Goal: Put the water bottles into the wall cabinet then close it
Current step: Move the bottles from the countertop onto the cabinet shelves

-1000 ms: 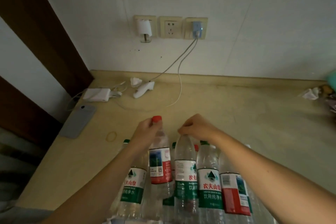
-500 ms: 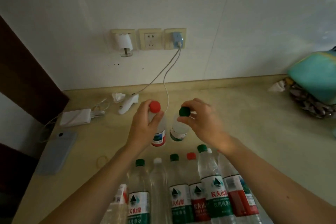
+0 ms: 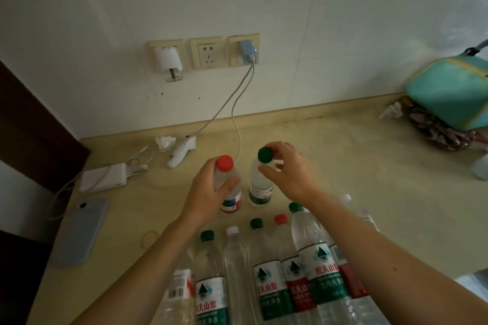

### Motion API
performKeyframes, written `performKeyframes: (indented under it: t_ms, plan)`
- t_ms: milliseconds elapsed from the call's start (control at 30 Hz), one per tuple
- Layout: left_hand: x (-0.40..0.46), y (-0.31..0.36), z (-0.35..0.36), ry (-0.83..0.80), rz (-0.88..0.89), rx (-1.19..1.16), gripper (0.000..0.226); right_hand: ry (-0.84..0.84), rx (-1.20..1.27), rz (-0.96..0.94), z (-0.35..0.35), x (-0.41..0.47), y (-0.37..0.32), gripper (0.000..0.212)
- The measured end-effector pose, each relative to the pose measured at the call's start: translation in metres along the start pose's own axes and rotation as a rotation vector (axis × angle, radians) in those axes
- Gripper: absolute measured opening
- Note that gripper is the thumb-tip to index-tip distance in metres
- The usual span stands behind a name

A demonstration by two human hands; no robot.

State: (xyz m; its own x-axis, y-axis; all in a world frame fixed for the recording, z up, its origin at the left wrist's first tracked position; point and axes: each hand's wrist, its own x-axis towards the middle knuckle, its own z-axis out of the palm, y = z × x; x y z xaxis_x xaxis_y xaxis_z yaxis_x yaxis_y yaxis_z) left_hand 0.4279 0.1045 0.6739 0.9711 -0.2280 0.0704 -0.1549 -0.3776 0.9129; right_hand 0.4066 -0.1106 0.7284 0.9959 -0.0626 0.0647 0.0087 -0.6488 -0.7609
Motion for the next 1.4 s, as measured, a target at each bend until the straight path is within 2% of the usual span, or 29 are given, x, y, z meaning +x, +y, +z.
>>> performKeyframes:
  t_ms: [200,400,567,700,867,1067,1200,1400]
  plan:
    - [-0.014,-0.019,0.010,-0.014,-0.131,-0.121,0.060,-0.043,0.078,0.114,0.018,0.005,0.030,0.064]
    - [-0.024,-0.046,0.028,0.035,-0.234,-0.176,0.072,-0.243,0.036,0.207,0.040,0.014,0.058,0.078]
    - [-0.017,-0.050,0.038,0.105,-0.234,-0.167,0.061,-0.299,0.061,0.181,0.045,0.030,0.067,0.075]
    - [-0.023,-0.034,0.037,0.173,-0.194,-0.155,0.056,-0.279,0.153,0.132,0.033,0.026,0.062,0.071]
    - [-0.039,0.037,0.038,0.287,-0.095,-0.162,0.065,-0.180,0.270,0.017,-0.030,0.002,0.031,0.063]
    - [-0.066,0.168,0.047,0.356,0.099,-0.196,0.075,-0.086,0.470,-0.198,-0.136,-0.044,-0.010,0.056]
    - [-0.071,0.262,0.050,0.355,0.357,-0.237,0.068,-0.020,0.537,-0.371,-0.214,-0.072,-0.046,0.053]
    - [-0.065,0.382,0.039,0.416,0.618,-0.231,0.056,0.087,0.626,-0.605,-0.324,-0.089,-0.105,0.046]
